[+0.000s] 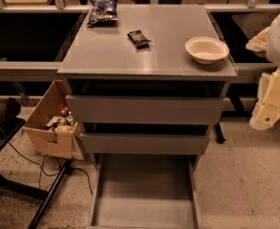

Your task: Place rxbar chocolate into bottom drawer

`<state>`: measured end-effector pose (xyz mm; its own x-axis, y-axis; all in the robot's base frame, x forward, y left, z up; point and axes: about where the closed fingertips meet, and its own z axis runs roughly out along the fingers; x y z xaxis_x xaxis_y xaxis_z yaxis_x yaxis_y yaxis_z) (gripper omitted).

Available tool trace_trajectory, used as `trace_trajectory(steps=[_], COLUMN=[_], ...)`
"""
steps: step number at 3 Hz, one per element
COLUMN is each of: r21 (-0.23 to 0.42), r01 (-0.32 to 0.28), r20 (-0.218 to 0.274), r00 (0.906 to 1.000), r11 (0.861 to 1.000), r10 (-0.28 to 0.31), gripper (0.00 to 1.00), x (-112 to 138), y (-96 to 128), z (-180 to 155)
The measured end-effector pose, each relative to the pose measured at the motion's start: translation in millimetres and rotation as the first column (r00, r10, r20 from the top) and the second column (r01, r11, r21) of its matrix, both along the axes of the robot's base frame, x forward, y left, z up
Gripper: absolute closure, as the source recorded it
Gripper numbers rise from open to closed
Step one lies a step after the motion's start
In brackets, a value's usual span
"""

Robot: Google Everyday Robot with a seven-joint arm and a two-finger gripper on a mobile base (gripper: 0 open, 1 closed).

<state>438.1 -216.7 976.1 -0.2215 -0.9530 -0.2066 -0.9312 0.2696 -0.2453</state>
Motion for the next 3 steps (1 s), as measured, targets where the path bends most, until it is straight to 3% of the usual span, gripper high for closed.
trace_trajectory(steps=[1,2,3], r21=[0.0,0.04,0.235], r01=[0.0,-0.004,0.028], r20=[0.0,0.057,0.164], r00=[1.0,0.9984,0.9842], r11=[1.0,0.999,0.972], r10=[0.0,0.001,-0.068], gripper=[0.0,0.0,0.0], x=[0,15,75], y=[0,3,18], z=[0,2,7])
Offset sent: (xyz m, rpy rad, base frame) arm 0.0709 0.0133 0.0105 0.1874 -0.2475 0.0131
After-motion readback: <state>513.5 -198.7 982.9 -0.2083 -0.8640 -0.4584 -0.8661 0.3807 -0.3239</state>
